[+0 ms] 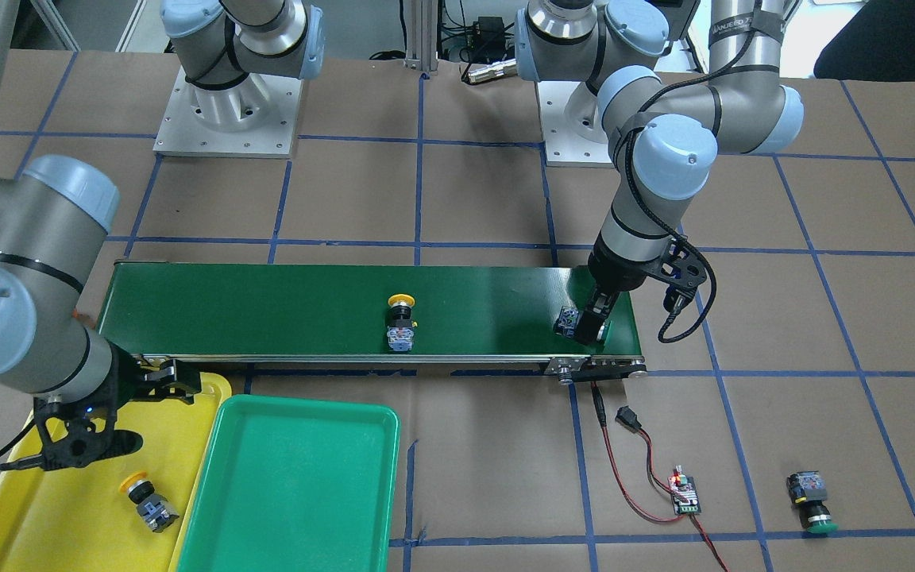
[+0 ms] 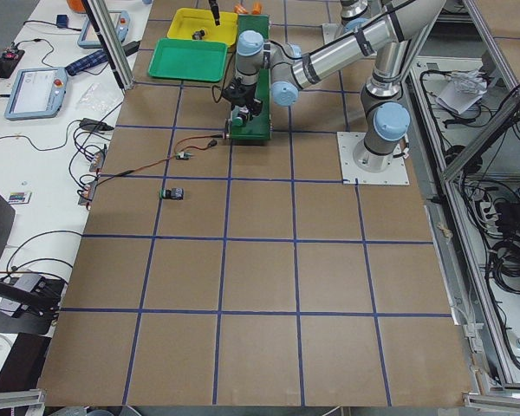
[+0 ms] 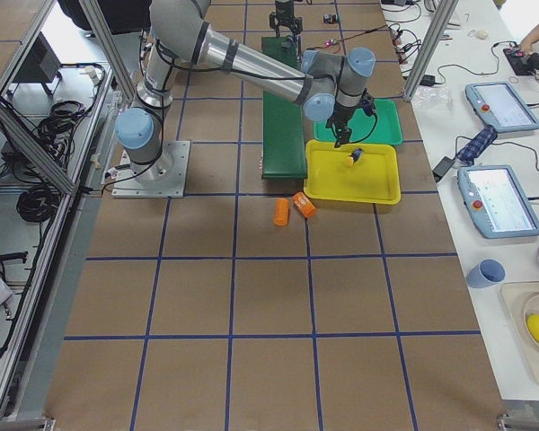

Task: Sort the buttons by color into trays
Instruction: 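Drop yellow button in yellow tray with right while left places green button, then move the right gripper back over the belt while the left withdraws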

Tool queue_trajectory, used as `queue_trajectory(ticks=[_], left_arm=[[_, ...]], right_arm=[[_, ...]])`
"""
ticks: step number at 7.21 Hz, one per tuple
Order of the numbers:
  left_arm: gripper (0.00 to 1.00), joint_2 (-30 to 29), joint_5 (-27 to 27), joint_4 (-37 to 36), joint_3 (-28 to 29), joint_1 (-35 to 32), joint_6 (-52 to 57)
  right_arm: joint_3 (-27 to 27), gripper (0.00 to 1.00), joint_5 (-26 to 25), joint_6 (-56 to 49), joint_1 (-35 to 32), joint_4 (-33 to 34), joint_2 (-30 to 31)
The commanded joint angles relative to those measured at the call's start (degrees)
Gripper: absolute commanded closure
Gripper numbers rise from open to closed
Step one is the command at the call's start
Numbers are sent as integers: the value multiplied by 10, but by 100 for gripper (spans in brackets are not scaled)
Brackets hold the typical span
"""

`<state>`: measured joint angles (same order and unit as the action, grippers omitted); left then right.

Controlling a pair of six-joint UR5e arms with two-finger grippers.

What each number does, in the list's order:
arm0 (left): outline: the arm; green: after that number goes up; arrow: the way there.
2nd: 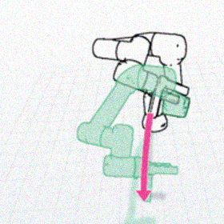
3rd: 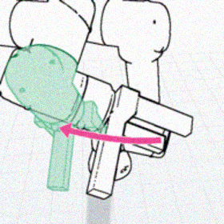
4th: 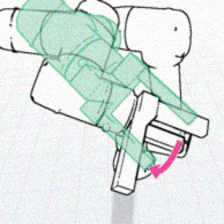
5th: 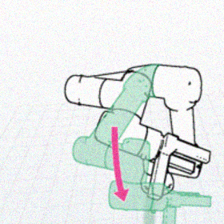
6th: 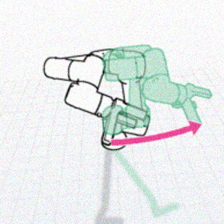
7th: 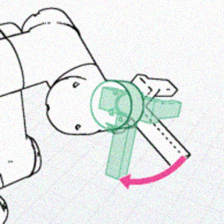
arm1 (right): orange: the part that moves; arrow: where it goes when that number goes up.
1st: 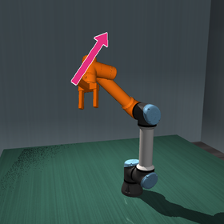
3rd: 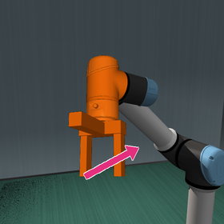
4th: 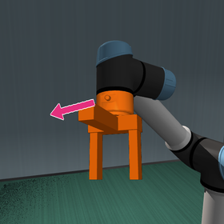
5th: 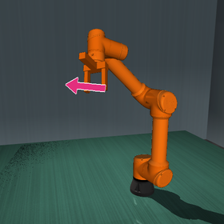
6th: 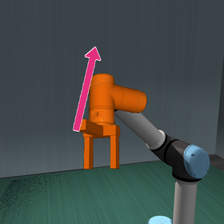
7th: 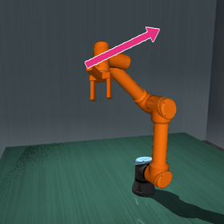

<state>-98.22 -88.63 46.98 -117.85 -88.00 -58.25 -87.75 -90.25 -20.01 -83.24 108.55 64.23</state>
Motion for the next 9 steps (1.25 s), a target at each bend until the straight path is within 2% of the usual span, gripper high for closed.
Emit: queue_trajectory(ticks=[1, 2, 4, 5, 7, 9], left_arm=[[0, 16, -5, 21, 32, 13, 116], [0, 17, -7, 76, 63, 45, 240], [0, 2, -13, 169, 144, 119, 391], [0, -13, -41, 168, 167, 132, 493], [0, -48, -42, 161, 180, 178, 629], [0, -85, -31, 166, 223, 202, 683]], right_arm=[[-83, 0, 1, 63, -47, 3, 73], [-112, 0, 1, 100, -74, 4, 98], [-154, 0, 2, 167, -103, 4, 124], [-166, 0, 1, 182, -111, 10, 127], [-168, 0, 1, 182, -113, 14, 127], [-167, 0, -1, 176, -112, 14, 129]])
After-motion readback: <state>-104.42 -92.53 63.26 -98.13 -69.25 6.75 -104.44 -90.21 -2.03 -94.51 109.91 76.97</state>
